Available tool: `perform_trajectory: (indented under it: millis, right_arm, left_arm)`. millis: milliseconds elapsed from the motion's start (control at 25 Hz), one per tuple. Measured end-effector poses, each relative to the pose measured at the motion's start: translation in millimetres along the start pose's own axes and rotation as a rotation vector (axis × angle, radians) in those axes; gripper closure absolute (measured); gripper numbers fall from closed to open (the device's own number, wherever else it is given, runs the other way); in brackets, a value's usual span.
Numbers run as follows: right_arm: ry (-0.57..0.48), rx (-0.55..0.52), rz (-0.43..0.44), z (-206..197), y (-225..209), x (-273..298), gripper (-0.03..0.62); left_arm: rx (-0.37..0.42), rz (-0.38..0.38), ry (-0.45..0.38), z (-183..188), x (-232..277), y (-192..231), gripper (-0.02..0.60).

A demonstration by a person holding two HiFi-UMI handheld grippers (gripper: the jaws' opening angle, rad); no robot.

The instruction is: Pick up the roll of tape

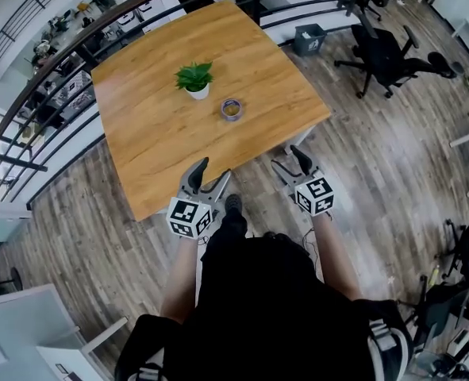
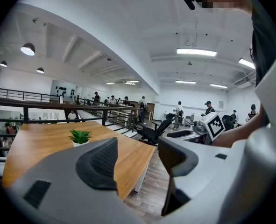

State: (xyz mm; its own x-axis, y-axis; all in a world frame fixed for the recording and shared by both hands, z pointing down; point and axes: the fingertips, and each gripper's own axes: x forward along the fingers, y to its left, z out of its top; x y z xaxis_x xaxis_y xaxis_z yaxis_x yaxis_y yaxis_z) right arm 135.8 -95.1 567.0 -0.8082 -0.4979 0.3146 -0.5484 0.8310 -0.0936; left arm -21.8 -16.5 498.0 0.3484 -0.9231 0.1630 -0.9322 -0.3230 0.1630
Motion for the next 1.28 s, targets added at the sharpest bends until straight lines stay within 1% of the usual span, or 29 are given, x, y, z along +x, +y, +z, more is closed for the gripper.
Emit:
perform_trajectory:
  millis: [280,440,560,840,1040,1280]
  right_arm:
    - [0.002,0.023,-0.027,14,-16,40,0.283]
    - [0.009,0.034,-0.038,18,-21,62,0.284]
    - [0.016,0.044,-0.054,18,-23,75,0.283]
    - [0.026,0.076,-0.120,19,-39,90,0.283]
    - [0.023,0.089,-0.168,22,-49,101,0.284]
    - [0.024,0.116,-0.214,20,-52,113,0.284]
  left_arm:
    - [-0.010,-0.035,0.019,6,28,37,0.305]
    - [0.007,-0.059,0.028,12,46,55,0.305]
    - [0.005,-0.086,0.033,15,57,67,0.305]
    - [-0.007,-0.145,0.059,11,79,91,0.305]
    - [0.010,-0.194,0.066,15,99,106,0.305]
    - [0.011,-0.257,0.082,13,116,115,0.305]
